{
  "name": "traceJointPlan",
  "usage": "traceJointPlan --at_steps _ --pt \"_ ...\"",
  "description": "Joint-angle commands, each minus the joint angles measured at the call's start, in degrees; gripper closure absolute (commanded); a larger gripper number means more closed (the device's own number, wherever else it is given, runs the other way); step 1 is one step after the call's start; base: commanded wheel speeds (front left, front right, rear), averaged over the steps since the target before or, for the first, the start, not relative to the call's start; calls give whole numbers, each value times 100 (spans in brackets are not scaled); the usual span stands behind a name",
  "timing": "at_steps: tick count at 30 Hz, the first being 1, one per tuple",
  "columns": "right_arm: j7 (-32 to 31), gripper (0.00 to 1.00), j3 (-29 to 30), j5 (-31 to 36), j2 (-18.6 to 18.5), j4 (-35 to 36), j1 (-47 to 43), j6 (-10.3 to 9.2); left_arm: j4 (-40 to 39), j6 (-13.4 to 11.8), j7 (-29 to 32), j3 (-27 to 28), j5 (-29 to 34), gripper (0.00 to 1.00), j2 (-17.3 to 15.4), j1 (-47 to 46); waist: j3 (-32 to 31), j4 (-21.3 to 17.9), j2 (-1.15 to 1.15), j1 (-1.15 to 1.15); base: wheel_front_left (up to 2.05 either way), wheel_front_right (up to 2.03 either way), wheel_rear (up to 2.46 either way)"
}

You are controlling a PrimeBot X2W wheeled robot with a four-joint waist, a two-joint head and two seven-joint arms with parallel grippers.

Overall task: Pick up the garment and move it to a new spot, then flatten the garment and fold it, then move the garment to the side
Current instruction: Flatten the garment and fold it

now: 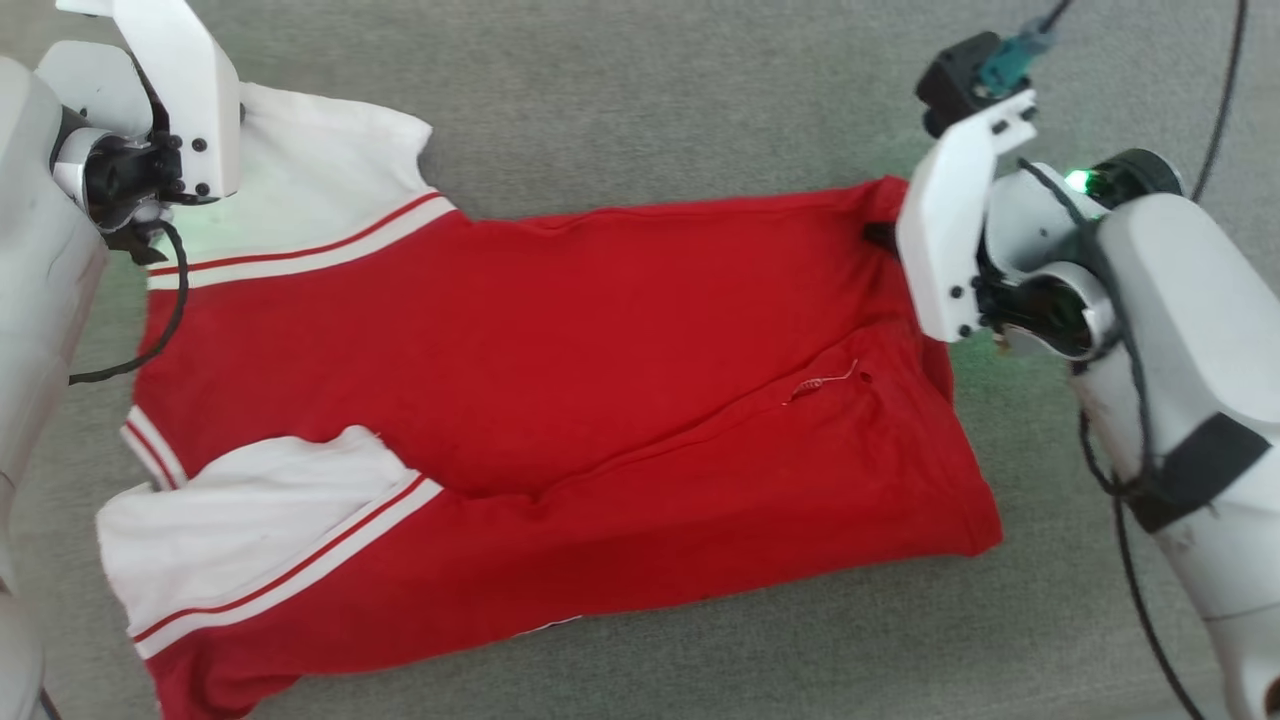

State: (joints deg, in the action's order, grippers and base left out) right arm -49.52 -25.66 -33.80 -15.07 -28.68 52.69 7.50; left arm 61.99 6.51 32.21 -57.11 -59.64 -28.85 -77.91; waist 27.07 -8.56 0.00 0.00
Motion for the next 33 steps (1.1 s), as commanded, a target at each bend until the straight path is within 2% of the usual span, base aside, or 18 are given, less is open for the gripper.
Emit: traceJointPlan --at_steps 1,9,13,18,21,23,28,33 --pt "147 100 -29 -56 -170 96 -146 -3 -59 41 89 5 -44 100 -7 -85 -117 112 0 0 0 0 0" --pt "472 100 205 -232 -596 778 -660 -2 -367 74 561 -81 -153 100 -162 -62 -401 402 0 0 0 0 0" --pt "457 100 410 -229 -814 1264 -1050 -2 -810 81 720 -107 -203 100 -356 50 -545 575 0 0 0 0 0" --pt "274 100 682 -238 -1058 2021 -1603 -2 -1761 -189 959 -69 -317 100 -761 326 -727 745 0 0 0 0 0" --pt "141 100 832 -296 -1197 2505 -1970 -2 -2595 -545 1131 -37 -389 100 -1127 629 -827 832 0 0 0 0 0" --pt "53 100 952 -354 -1296 2819 -2229 -2 -3312 -872 1262 -11 -473 100 -1442 885 -892 888 0 0 0 0 0" --pt "-197 100 1204 -459 -1512 3504 -2902 -2 -5250 -1861 1514 58 -696 100 -2315 1676 -1035 985 0 0 0 0 0" --pt "-435 100 1435 -554 -1571 3976 -3572 -2 -6938 -2833 1473 65 -1035 100 -3097 2585 -1142 1035 0 0 0 0 0"
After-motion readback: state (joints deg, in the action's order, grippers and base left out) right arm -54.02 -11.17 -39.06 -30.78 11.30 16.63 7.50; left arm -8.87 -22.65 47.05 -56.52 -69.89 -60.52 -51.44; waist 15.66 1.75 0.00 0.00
